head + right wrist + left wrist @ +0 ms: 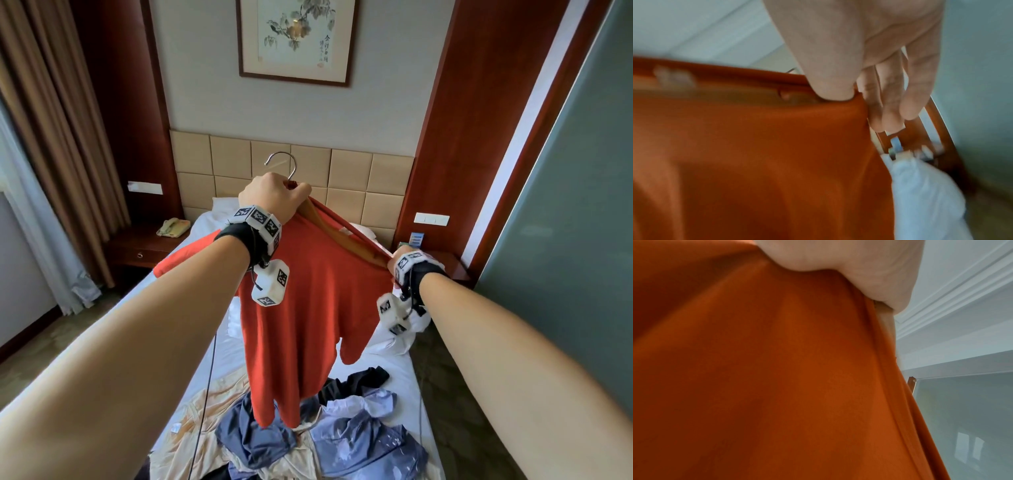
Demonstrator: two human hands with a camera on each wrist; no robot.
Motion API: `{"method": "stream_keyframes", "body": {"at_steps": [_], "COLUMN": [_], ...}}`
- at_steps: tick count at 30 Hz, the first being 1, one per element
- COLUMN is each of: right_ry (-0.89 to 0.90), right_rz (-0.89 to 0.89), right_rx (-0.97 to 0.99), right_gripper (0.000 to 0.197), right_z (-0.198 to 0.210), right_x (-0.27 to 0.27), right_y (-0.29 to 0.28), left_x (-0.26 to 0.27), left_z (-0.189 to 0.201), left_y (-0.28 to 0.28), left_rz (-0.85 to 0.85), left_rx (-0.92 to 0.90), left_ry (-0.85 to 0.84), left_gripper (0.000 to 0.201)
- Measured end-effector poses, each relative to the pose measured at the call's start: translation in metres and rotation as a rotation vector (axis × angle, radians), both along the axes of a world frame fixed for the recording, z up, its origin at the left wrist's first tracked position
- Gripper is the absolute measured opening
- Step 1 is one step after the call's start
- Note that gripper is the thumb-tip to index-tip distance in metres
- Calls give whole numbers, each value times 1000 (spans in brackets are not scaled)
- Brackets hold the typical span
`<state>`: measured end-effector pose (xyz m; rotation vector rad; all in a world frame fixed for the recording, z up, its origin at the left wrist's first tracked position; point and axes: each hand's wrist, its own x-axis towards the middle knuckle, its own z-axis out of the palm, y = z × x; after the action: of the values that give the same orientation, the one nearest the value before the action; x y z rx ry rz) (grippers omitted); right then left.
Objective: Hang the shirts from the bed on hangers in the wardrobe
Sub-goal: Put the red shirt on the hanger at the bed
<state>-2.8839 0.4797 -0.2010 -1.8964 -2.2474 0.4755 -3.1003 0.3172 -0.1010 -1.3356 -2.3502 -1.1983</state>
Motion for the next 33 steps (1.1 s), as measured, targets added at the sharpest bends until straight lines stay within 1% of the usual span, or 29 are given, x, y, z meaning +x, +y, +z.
{"method": "stream_keyframes", "body": {"at_steps": [1, 2, 3, 5, 6, 9, 13, 15, 18, 20, 22, 25, 29, 31, 33], "right_ry": [-139, -209, -282, -341, -339, -244, -78, 47, 246, 372, 441, 413, 263, 195, 206], "right_rz": [-27, -36, -23, 30, 39, -19, -44, -56, -38, -48, 5, 88, 220, 267, 309], "right_rx": [62, 159, 201, 226, 232, 207, 182, 163, 124, 85, 55, 45, 110, 152, 172], "right_gripper": [20, 23, 29, 36, 36, 32, 14, 19, 21, 28, 30, 37, 52, 63, 78], "right_z": [2, 5, 7, 6, 7, 13, 23, 26, 35, 39, 44, 51, 58, 58, 60], "right_x": [-1, 0, 3, 3, 6, 3, -3, -6, -12, -14, -16, -21, -36, -42, -45], "right_y": [-6, -10, -13, -19, -19, -19, -19, -13, -11, -12, -22, -39, -53, -59, -66], "left_x": [0, 1, 1, 2, 1, 0, 0, -1, -4, -6, -8, -10, -5, -1, 1], "left_z": [0, -1, -1, -3, -4, -7, -9, -10, -11, -12, -13, -15, -16, -15, -13], "left_y": [0, -1, -1, -1, -1, -1, 1, 2, 2, 3, 5, 8, 12, 12, 11], "left_rz": [0, 1, 1, 2, 2, 9, 4, -10, -42, -76, -118, -174, -240, -245, -248], "left_rx": [3, 6, 9, 8, 5, -1, 0, 8, 1, 8, 29, 68, 116, 124, 128], "left_ry": [-4, -12, -15, -12, -15, -32, -47, -46, -59, -93, -155, -239, -273, -268, -270], "left_gripper": [40, 40, 40, 39, 39, 39, 40, 41, 43, 46, 47, 51, 46, 44, 46]}}
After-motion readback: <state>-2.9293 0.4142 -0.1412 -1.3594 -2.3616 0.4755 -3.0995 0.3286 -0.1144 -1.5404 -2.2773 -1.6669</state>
